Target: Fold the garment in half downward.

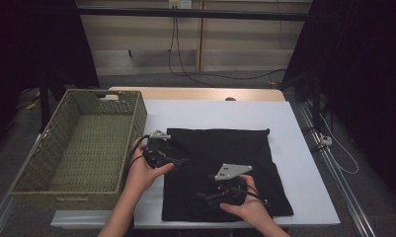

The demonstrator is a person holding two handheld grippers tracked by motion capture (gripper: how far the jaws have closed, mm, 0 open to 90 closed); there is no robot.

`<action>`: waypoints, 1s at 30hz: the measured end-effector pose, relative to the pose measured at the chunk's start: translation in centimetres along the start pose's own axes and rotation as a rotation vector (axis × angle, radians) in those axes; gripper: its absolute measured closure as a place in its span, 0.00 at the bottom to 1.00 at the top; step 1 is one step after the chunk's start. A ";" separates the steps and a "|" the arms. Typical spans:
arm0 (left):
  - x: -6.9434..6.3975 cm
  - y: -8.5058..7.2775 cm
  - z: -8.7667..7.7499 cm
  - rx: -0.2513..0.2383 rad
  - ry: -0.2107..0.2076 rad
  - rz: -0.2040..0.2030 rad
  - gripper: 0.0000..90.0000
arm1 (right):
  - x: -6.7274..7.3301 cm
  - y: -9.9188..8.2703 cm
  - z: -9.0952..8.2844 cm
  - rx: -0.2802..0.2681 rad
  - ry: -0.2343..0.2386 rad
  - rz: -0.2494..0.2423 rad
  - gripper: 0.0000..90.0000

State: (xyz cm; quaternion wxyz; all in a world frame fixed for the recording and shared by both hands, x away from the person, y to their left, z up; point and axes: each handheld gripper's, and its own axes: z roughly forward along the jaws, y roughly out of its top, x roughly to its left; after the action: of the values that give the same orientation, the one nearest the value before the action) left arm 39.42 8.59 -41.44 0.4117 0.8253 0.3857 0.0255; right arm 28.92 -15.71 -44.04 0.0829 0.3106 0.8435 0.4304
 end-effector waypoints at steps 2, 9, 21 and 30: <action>0.1 0.1 0.0 -0.001 -0.006 0.001 0.12 | 0.9 0.1 0.8 0.026 0.024 -0.021 0.30; 0.3 0.3 0.1 -0.006 0.008 0.006 0.12 | 2.2 0.0 2.6 0.076 0.043 -0.079 0.29; 2.3 1.6 0.6 0.009 0.084 0.004 0.11 | 2.8 0.0 3.1 0.064 0.016 -0.130 0.28; 4.6 3.1 3.0 -0.019 0.141 -0.059 0.11 | 3.2 0.2 3.5 0.078 0.058 -0.168 0.26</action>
State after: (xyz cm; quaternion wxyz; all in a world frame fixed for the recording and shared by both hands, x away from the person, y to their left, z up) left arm 45.60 8.50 -42.51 0.3918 0.8057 0.4379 0.0751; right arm 27.88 -11.33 -45.62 0.0820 0.2291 0.8848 0.3974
